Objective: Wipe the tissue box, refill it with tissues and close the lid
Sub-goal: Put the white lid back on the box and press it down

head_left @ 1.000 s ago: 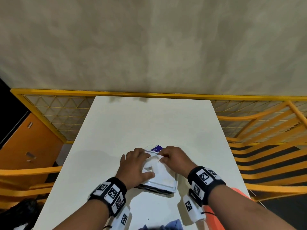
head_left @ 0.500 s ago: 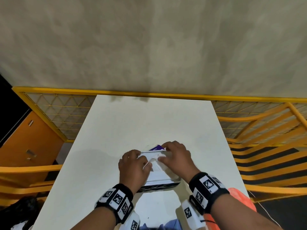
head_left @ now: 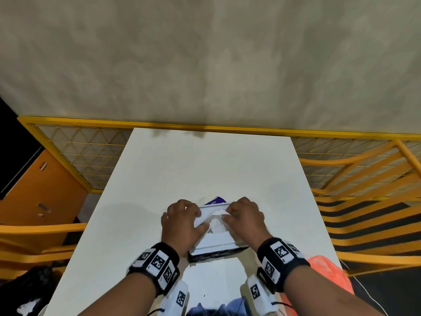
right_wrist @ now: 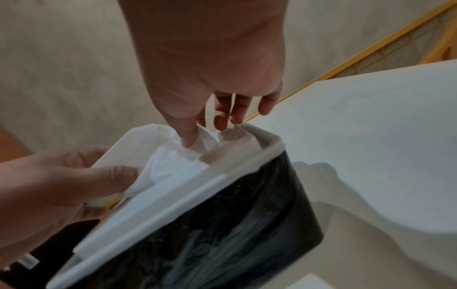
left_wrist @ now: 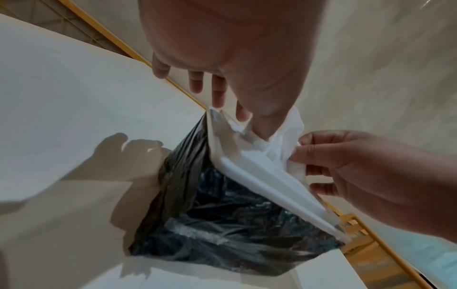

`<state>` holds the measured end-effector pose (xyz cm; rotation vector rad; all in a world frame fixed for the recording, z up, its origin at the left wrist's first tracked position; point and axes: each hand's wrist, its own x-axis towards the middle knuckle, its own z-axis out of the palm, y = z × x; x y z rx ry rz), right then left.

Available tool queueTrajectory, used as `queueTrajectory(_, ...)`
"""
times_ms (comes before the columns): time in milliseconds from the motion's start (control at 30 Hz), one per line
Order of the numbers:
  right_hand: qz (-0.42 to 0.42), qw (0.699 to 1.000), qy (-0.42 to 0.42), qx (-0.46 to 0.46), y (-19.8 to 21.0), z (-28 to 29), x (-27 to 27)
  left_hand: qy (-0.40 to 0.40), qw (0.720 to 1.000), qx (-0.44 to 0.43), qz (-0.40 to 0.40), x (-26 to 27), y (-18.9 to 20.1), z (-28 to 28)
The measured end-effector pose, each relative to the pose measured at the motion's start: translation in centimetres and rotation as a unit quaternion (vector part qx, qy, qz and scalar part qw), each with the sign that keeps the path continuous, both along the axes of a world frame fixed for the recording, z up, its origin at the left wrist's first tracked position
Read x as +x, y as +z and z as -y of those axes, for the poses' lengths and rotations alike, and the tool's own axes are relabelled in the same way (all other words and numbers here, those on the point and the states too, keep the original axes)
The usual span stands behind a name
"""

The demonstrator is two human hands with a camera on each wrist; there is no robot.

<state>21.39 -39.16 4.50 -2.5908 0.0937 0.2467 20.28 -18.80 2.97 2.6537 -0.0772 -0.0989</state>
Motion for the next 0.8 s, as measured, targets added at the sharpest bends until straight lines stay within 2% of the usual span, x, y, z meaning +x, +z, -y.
queueTrajectory(100,0.005,0.999,-0.004,0.038,0.2,0.1,-0.1,0.009,1.0,0.029,-0.005,-0.3,-0.3,0.6)
queueTrajectory(233,0.017,0.998,0.062,0.028,0.5,0.3,-0.1,0.031,0.999,0.0,-0.008,0.0,-0.2,1.6)
queueTrajectory(400,0.008,0.996,0.0,0.086,0.5,-0.1,1.0,0.031,0.999,-0.032,-0.019,-0.5,-0.1,0.6)
queueTrajectory(500,0.004,0.997,0.032,0.064,0.0,0.0,1.0,0.033,0.998,-0.036,-0.029,-1.0,-0.3,-0.1)
queueTrajectory(600,0.012,0.997,0.021,0.078,-0.2,0.1,1.0,0.039,0.998,-0.021,-0.034,-1.5,-0.7,-0.5)
queueTrajectory(700,0.011,0.996,0.024,0.081,-0.1,-0.2,1.1,0.081,0.995,-0.03,-0.048,-1.8,-0.6,0.0)
queueTrajectory(800,0.009,0.995,0.011,0.097,0.2,-0.3,1.1,0.14,0.985,-0.037,-0.095,-1.1,0.0,1.4)
